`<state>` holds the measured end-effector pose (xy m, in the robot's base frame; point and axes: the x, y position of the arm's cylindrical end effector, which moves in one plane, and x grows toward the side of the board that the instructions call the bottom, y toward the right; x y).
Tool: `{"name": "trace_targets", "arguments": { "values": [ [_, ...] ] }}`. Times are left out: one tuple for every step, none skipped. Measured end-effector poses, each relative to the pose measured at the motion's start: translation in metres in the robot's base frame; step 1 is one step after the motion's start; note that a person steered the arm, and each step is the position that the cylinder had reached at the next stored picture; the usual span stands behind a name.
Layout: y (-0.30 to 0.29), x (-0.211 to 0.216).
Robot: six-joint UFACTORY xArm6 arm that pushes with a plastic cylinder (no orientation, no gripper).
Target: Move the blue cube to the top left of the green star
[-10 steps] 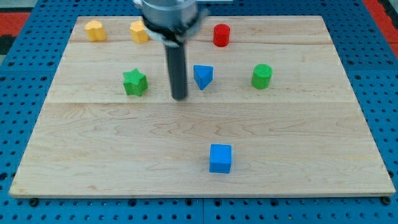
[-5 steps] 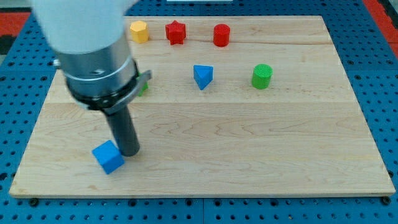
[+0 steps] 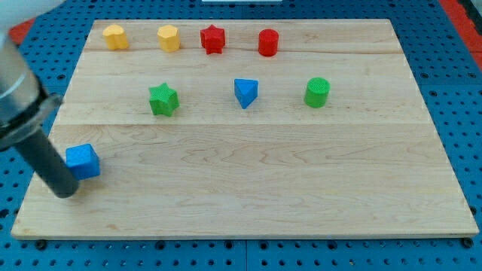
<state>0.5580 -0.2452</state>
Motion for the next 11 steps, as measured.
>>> {"name": "trace_targets", "arguments": {
  "values": [
    [-0.001,-0.019],
    [0.012,-0.035],
    [0.026,-0.024],
    [0.031,-0.026],
    [0.031,-0.054],
    [0.031,-0.087],
    [0.038,-0.086],
    [0.042,-0.086],
    [0.049,-0.086],
    [0.060,-0.092],
    [0.060,-0.103]
  ]
}}
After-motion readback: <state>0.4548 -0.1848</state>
